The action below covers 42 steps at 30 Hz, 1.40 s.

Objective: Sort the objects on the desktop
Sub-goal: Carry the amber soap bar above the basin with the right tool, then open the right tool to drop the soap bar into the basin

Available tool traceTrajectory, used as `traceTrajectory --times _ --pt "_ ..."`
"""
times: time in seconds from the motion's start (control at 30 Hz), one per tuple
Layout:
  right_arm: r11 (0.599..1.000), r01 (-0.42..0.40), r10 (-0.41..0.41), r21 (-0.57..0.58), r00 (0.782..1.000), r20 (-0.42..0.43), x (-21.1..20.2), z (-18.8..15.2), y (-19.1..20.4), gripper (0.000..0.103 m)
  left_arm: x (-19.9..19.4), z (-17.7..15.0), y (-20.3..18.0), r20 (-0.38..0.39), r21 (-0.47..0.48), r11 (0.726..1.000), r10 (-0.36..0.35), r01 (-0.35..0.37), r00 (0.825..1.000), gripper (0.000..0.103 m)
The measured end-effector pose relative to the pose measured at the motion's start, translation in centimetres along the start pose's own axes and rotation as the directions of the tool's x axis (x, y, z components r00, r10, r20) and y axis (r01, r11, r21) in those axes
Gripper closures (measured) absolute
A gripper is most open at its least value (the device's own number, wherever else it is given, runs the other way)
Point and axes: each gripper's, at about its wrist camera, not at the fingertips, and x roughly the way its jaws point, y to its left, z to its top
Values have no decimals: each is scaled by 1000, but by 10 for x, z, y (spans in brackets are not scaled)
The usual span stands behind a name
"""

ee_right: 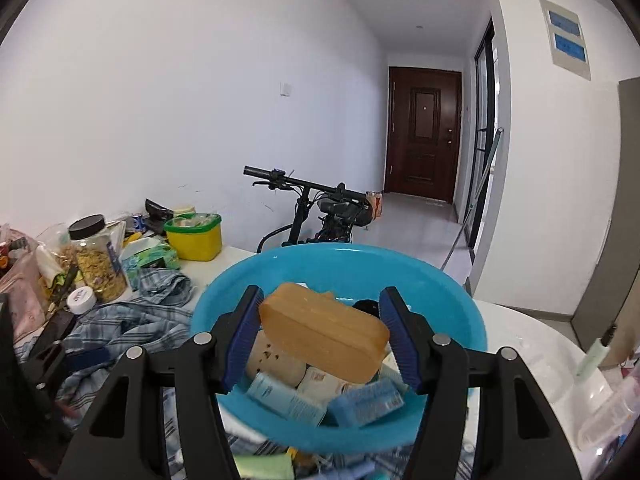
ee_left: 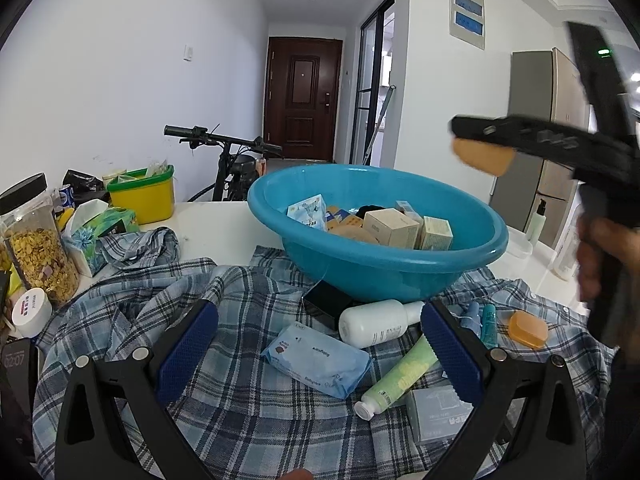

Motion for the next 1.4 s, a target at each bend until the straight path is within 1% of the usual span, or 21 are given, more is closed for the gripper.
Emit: traceTrajectory --times 0.1,0.2,0.27,0.37,0.53,0.83,1.4 --pt "999 -37 38 35 999 -26 17 -16 -2 44 2 -1 -2 -4 11 1000 7 -7 1000 0" --pt "998 -44 46 36 997 -61 26 -25 0 44 3 -2 -3 -10 17 1000 8 -8 1000 0" --pt "999 -31 32 23 998 -51 23 -26 3 44 2 -2 -5 -6 24 1000 9 -9 1000 0" --pt "999 -34 35 25 998 -46 22 -27 2 44 3 -2 -6 -9 31 999 11 -10 1000 0" --pt "999 -28 30 35 998 -60 26 -30 -2 44 5 -3 -9 -11 45 999 20 -19 1000 0" --pt "998 -21 24 52 998 -57 25 -32 -7 44 5 -3 -7 -8 43 999 24 -24 1000 0" --pt "999 -19 21 47 998 -60 25 -32 -6 44 5 -3 -7 -14 43 999 33 -32 999 0"
